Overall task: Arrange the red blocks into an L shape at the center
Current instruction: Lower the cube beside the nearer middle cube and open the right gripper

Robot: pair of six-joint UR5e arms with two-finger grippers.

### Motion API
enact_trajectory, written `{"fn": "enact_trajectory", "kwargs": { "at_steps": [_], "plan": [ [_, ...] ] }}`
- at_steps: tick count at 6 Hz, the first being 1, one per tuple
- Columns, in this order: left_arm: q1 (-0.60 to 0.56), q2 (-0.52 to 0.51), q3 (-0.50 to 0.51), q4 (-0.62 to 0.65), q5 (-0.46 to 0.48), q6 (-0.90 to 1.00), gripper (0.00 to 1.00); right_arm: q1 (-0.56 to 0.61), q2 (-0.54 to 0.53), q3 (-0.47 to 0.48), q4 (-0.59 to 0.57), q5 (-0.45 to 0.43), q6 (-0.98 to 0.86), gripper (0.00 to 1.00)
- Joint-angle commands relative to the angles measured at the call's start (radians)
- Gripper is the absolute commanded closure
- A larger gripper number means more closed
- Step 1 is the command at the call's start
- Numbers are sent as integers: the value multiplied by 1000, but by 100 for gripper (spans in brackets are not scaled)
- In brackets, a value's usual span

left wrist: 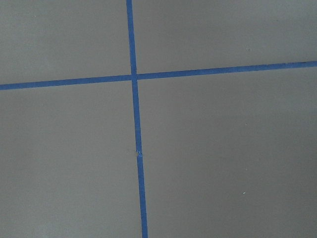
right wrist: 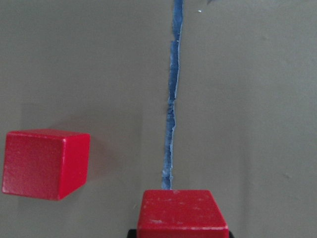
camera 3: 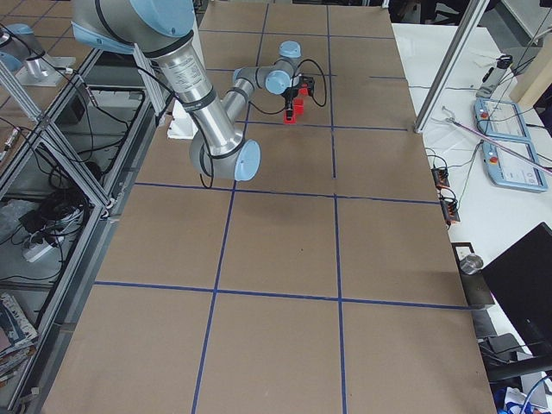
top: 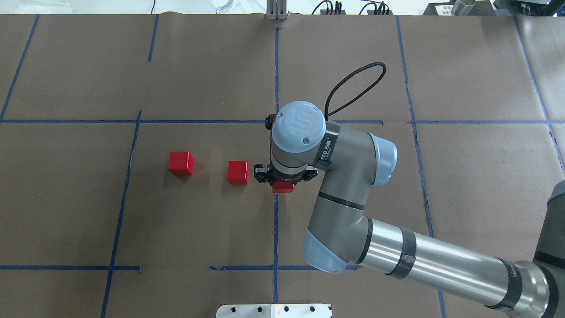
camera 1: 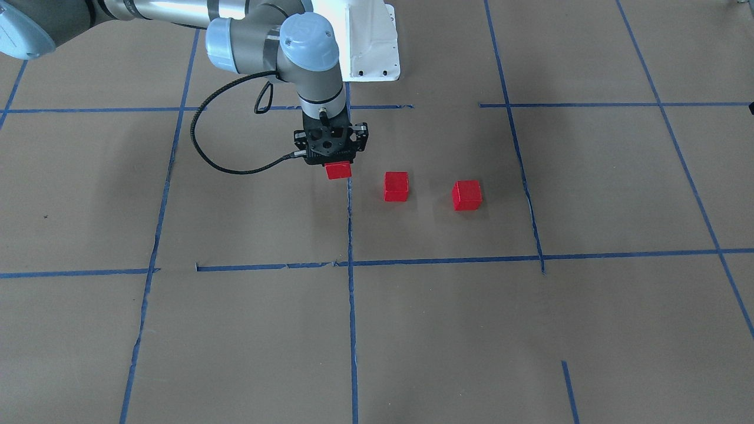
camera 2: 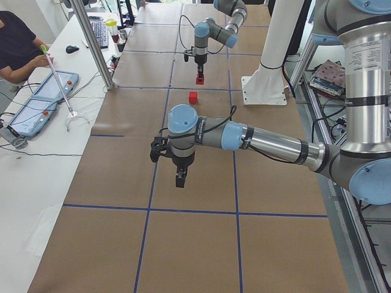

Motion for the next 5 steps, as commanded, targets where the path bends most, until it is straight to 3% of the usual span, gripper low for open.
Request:
{"fn": "enact_trajectory", "kwargs": {
  "at_steps": [1, 5],
  "plan": [
    [0, 0, -2, -2, 0, 0, 0, -19, 26, -45, 8, -6, 85, 98],
    [0, 0, -5, 1, 0, 0, 0, -28, 28, -56, 5, -6, 82, 94]
  ]
}}
